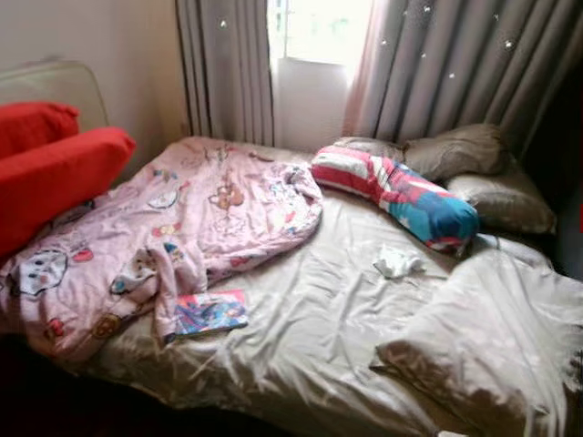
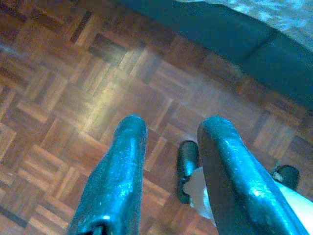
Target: Clean up the room
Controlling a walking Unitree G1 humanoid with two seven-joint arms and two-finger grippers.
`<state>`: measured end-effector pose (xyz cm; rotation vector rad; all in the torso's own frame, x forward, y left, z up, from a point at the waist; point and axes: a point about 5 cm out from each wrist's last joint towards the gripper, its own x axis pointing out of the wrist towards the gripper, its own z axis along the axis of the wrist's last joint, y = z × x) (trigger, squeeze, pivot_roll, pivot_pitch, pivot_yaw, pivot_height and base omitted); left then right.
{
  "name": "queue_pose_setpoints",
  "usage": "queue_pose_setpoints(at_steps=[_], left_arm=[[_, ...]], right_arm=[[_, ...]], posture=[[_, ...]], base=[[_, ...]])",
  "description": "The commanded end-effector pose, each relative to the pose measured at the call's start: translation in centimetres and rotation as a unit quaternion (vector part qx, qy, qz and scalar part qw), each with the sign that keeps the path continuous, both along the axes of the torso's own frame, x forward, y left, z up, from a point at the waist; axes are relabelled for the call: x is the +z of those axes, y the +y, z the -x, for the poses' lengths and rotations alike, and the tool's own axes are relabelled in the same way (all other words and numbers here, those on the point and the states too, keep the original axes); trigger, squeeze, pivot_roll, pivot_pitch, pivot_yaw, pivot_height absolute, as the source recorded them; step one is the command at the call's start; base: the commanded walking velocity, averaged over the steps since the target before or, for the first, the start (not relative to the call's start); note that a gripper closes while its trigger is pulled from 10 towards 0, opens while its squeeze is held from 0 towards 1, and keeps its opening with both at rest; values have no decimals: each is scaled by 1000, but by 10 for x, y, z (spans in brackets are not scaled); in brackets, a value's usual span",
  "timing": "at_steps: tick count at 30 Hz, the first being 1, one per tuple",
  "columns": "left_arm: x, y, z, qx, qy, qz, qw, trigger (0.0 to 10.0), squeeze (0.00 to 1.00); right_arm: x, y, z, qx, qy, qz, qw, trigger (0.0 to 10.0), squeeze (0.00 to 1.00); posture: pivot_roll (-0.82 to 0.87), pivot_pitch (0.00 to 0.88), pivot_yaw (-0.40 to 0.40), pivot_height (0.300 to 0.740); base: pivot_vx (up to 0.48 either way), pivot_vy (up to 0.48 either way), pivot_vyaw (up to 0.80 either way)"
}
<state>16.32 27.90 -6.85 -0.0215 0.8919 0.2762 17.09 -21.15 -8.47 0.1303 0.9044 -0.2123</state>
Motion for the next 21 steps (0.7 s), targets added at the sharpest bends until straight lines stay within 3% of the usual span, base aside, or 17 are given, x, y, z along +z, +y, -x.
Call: queue_pose_setpoints(at_steps=[1, 21], left_arm=[[-2, 4, 7, 10, 11, 0, 1000, 10000, 0], [1, 9, 6, 7, 11, -5, 1000, 10000, 0]], right_arm=[[1, 1, -3, -6, -3, -2, 1000, 10000, 0], [-2, 9, 0, -4, 3, -12, 1000, 10000, 0]], posture=[[31, 0, -46, 740], [34, 0, -19, 740]], base=[[0, 0, -781], [0, 0, -745]])
